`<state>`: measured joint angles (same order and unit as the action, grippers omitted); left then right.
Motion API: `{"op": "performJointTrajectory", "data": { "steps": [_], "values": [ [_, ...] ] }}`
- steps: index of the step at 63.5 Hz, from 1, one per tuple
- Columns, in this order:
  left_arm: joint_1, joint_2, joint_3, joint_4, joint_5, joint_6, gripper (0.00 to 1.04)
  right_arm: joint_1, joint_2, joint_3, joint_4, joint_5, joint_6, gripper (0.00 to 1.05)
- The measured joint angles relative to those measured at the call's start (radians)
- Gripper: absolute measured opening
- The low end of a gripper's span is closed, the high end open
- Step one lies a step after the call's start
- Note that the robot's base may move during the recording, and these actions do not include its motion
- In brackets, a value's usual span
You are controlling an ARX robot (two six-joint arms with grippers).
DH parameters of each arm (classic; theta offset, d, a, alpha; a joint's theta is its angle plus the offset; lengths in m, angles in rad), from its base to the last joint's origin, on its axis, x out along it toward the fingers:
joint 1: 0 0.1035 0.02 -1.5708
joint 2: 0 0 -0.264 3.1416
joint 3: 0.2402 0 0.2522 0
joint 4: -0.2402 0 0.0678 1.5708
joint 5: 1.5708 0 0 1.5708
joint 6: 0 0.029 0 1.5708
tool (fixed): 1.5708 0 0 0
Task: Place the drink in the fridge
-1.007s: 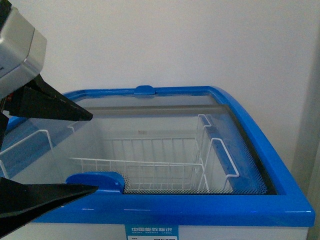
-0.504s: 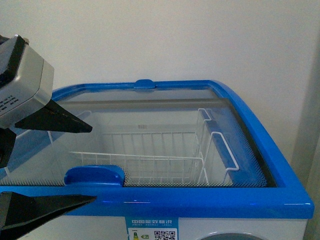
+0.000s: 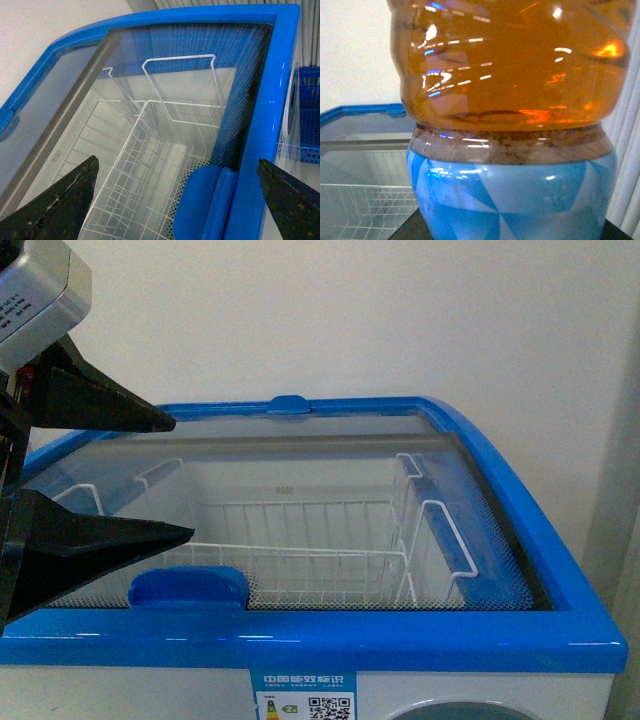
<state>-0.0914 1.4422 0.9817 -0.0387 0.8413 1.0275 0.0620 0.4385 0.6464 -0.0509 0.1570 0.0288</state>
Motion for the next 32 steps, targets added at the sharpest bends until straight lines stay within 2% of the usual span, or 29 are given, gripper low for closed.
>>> {"op": "performJointTrajectory", "data": {
  "steps": [32],
  "values": [
    [-0.015, 0.049, -0.016, 0.012, -0.024, 0.020, 0.97, 0.000, 0.000, 0.000, 0.000, 0.000, 0.000, 0.37]
  ]
}}
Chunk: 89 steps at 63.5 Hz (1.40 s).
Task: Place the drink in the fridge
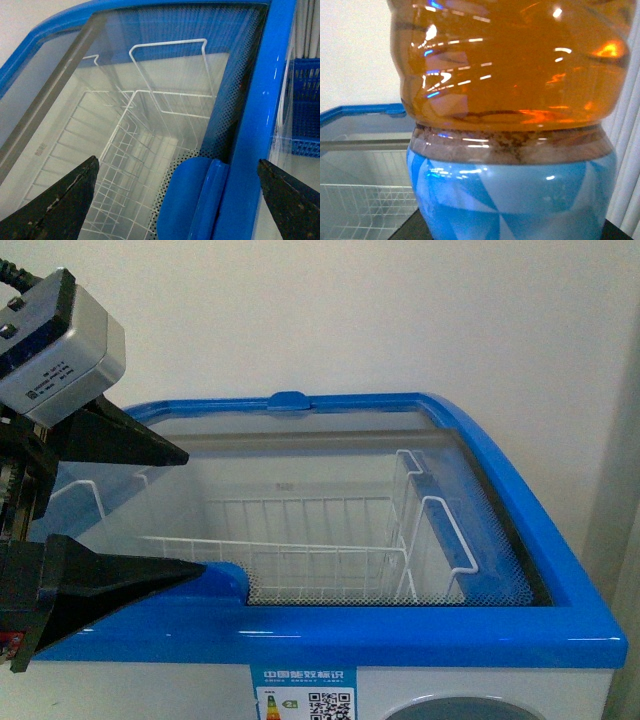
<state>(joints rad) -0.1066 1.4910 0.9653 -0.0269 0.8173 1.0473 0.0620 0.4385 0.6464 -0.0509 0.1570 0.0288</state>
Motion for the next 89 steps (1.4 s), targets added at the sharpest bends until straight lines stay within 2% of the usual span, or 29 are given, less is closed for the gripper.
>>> {"op": "performJointTrajectory", "data": {
  "steps": [40, 54, 89],
  "values": [
    [-0.006, 0.095, 0.014, -0.003, -0.034, 0.036, 0.97, 0.000, 0.000, 0.000, 0.000, 0.000, 0.000, 0.37],
    [-0.006, 0.150, 0.095, 0.014, -0.046, 0.035, 0.97, 0.000, 0.000, 0.000, 0.000, 0.000, 0.000, 0.37],
    [-0.011, 0.254, 0.265, -0.054, -0.054, 0.039, 0.97, 0.000, 0.000, 0.000, 0.000, 0.000, 0.000, 0.37]
  ]
}}
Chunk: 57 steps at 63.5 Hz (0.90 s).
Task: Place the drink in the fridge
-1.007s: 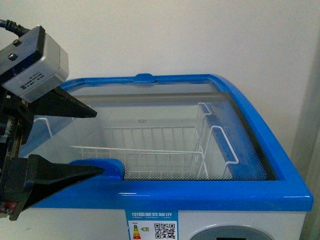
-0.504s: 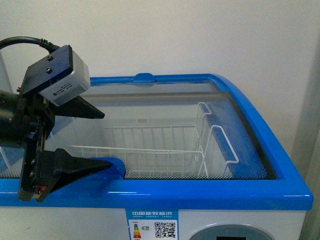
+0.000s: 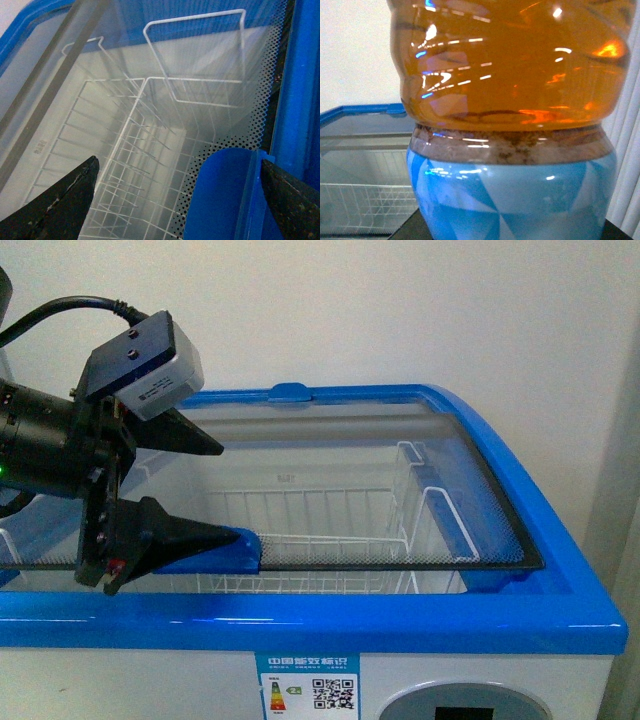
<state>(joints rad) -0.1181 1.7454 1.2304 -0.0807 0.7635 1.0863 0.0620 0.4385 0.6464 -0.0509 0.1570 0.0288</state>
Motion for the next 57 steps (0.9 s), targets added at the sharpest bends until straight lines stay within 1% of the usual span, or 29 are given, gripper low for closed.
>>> {"op": "performJointTrajectory", "data": {
  "steps": [10, 15, 27, 37, 48, 52, 57],
  "values": [
    [-0.002, 0.050, 0.073, 0.011, -0.011, -0.011, 0.97, 0.000, 0.000, 0.000, 0.000, 0.000, 0.000, 0.37],
    [-0.003, 0.093, 0.139, 0.015, -0.029, -0.027, 0.97, 0.000, 0.000, 0.000, 0.000, 0.000, 0.000, 0.37],
    [-0.006, 0.177, 0.262, 0.013, -0.036, -0.034, 0.97, 0.000, 0.000, 0.000, 0.000, 0.000, 0.000, 0.37],
    [-0.014, 0.294, 0.446, -0.003, -0.070, -0.061, 0.97, 0.000, 0.000, 0.000, 0.000, 0.000, 0.000, 0.37],
    [-0.029, 0.418, 0.642, -0.026, -0.126, -0.087, 0.97, 0.000, 0.000, 0.000, 0.000, 0.000, 0.000, 0.37],
    [-0.033, 0.456, 0.705, -0.025, -0.167, -0.094, 0.97, 0.000, 0.000, 0.000, 0.000, 0.000, 0.000, 0.37],
    [-0.039, 0.483, 0.736, 0.024, -0.217, -0.122, 0.97, 0.000, 0.000, 0.000, 0.000, 0.000, 0.000, 0.37]
  ]
}}
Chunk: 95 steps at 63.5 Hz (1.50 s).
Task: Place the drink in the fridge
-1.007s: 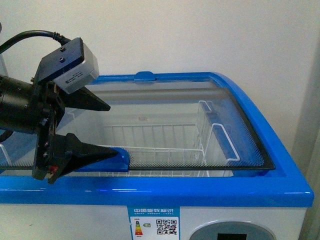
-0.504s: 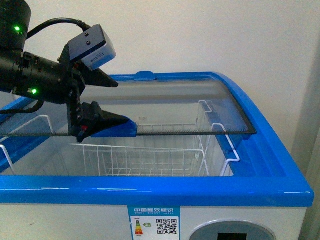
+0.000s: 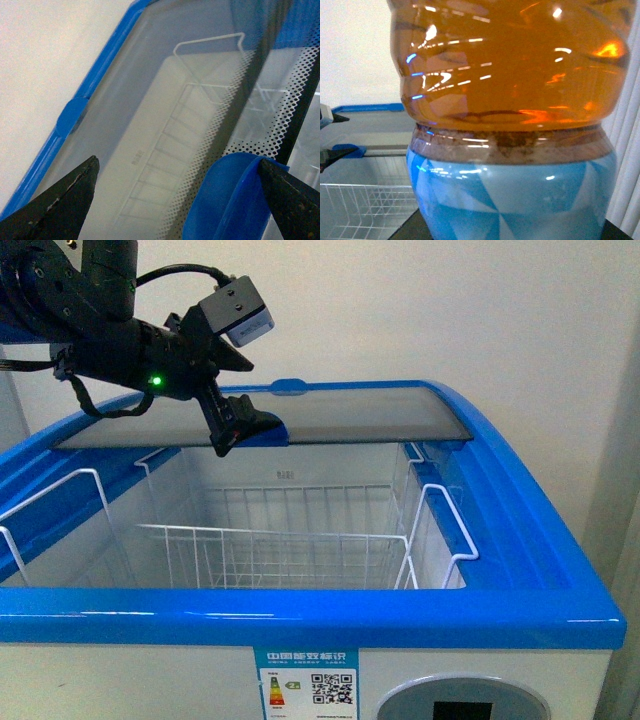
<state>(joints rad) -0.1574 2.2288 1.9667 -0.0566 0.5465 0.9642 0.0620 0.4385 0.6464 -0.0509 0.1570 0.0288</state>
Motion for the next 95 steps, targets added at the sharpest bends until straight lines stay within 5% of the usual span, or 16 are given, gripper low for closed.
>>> {"op": "performJointTrajectory", "data": {
  "steps": [17, 28, 36, 42, 52, 61, 67, 76, 95],
  "values": [
    [-0.001, -0.133, -0.250, 0.246, -0.127, -0.203, 0.97, 0.000, 0.000, 0.000, 0.000, 0.000, 0.000, 0.37],
    [0.040, -0.514, -0.674, 0.414, -0.285, -0.565, 0.97, 0.000, 0.000, 0.000, 0.000, 0.000, 0.000, 0.37],
    [0.077, -0.735, -0.904, 0.416, -0.271, -0.728, 0.97, 0.000, 0.000, 0.000, 0.000, 0.000, 0.000, 0.37],
    [0.087, -0.940, -1.146, 0.524, -0.494, -0.861, 0.83, 0.000, 0.000, 0.000, 0.000, 0.000, 0.000, 0.37],
    [0.153, -1.287, -1.473, 0.483, -0.554, -0.930, 0.60, -0.001, 0.001, 0.000, -0.002, -0.001, -0.002, 0.37],
    [0.157, -1.483, -1.654, 0.492, -0.546, -0.951, 0.35, -0.082, 0.095, 0.172, -0.390, -0.371, -0.171, 0.37],
    [0.157, -1.511, -1.701, 0.498, -0.547, -0.954, 0.21, -0.043, 0.185, 0.215, -0.414, -0.485, -0.304, 0.37],
    [0.157, -1.561, -1.755, 0.502, -0.547, -0.958, 0.02, -0.002, 0.382, 0.356, -0.380, -0.513, -0.537, 0.37],
    [0.157, -1.659, -1.833, 0.492, -0.547, -0.960, 0.03, 0.092, 0.873, 0.678, -0.435, -0.349, -1.048, 0.37]
  ]
}}
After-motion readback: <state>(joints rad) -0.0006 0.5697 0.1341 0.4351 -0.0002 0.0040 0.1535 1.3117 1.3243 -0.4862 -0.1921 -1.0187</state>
